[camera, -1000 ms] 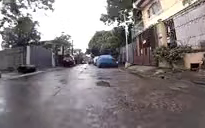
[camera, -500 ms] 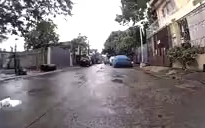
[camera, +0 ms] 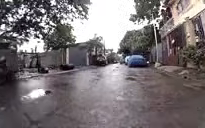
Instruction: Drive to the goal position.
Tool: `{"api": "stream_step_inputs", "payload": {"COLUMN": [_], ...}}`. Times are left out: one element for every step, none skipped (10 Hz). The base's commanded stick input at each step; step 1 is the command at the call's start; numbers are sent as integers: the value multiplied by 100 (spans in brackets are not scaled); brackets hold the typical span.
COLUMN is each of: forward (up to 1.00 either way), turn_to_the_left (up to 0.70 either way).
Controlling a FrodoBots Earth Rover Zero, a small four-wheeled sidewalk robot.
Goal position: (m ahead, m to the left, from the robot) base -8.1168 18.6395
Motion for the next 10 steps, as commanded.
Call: {"api": "stream_step_inputs", "payload": {"forward": [-100,-100,-100,-100,-100,-79,-29,18,100,100], "turn_to_the_left": [-27,-27,-27,-27,-27,-21,-8,5,27,27]}}
